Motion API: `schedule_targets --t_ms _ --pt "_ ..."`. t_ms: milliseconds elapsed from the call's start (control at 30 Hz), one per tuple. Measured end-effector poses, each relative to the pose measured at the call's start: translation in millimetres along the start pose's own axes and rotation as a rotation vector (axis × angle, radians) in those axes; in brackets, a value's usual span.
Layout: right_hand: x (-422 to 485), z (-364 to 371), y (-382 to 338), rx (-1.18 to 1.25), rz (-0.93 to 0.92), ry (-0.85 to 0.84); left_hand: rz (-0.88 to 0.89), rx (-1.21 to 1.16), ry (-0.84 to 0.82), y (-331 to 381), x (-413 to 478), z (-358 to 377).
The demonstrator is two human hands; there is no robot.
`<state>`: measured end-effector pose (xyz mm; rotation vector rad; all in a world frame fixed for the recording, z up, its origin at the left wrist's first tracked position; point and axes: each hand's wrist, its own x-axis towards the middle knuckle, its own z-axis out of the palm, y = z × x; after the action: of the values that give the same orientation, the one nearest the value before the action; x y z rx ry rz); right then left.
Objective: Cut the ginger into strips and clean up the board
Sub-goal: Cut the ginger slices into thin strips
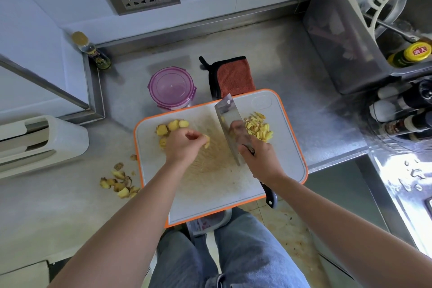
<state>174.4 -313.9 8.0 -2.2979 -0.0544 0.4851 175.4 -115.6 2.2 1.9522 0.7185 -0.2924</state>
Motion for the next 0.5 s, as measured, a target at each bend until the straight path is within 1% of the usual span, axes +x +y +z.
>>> schedule_targets --t_ms 33,100,233,333,433,500 --pt "-1 -1 0 0.001 -0.002 0.002 -0.052 -0.069 -0.07 1 -2 4" --pt "-3 -3 3 -0.009 -0.004 0.0 -0.11 -0.108 -0.159 1 -8 15" --pt "-11 -6 8 -0.11 -0.011 -0.011 -0.108 -0.086 -0.19 -4 -16 35" --pt "-20 -4 7 -0.179 -0.04 -0.026 -0.078 -0.071 -0.143 -6 -22 44" --pt "-25 1 4 -0.254 -0.065 -0.054 -0.012 0.034 -0.027 -8 -26 49" --pt "-26 4 2 -0.282 -0.073 -0.055 -0.019 0.063 0.049 -7 -29 52"
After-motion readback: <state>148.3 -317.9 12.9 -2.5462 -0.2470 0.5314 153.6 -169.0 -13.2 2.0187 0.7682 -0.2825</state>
